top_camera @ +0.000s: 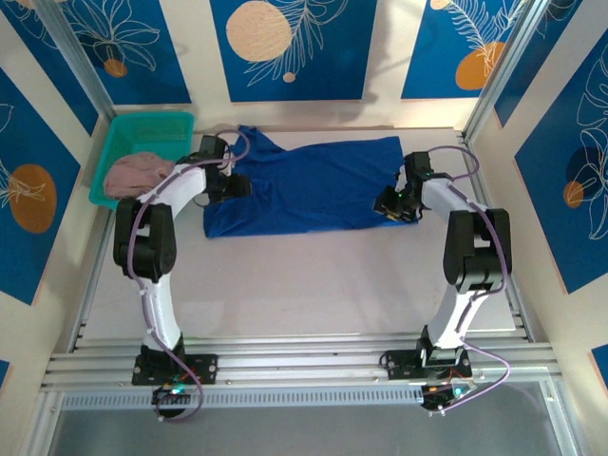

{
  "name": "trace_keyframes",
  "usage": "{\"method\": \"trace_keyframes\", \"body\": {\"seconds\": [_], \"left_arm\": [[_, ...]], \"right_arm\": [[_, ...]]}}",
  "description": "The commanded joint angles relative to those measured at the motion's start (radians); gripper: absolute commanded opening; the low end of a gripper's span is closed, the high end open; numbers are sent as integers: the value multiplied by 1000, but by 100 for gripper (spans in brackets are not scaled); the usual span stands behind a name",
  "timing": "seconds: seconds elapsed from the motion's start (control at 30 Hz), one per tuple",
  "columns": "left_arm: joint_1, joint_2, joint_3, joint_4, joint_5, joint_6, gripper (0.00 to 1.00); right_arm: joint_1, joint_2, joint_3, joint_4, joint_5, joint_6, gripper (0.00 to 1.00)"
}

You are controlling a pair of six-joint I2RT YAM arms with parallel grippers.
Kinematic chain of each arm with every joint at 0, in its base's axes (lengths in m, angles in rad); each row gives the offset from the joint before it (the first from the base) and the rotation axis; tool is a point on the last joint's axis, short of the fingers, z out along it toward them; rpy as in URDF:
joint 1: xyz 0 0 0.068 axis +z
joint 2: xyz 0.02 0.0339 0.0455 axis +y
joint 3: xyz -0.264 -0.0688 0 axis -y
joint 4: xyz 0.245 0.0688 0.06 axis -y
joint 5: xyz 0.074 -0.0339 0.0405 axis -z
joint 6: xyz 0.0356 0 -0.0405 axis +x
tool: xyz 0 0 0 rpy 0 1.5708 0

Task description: Fold the inside-out t-shirt

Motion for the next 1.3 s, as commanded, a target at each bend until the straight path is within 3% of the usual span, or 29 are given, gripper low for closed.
{"method": "trace_keyframes", "body": {"seconds": [0.0, 0.2, 0.37, 0.57, 0.87, 1.03, 1.13, 1.27], "left_arm": [[5, -31, -107, 55, 15, -13, 59], [35, -84, -239, 66, -64, -4, 58], [47, -143, -338, 63, -138, 9, 58], [45, -205, -482, 105, -109, -25, 59], [-13, -498, -794, 113, -79, -151, 59], [-52, -598, -734, 138, -106, -176, 60], [-50, -517, -607, 133, -134, -139, 61], [-45, -368, -461, 167, -75, -124, 61]], "right_arm": [[-34, 59, 35, -37, 3, 29, 32], [-84, 92, 36, -119, 38, 29, 22], [-114, 73, 6, -188, 132, 6, 21], [-124, 34, -55, -219, 195, 8, 17], [-108, -241, -279, -201, 233, 65, 17], [-46, -387, -306, -3, 118, 48, 31], [-28, -311, -236, 51, 60, 58, 38], [-15, -126, -86, 62, 30, 65, 38]]}}
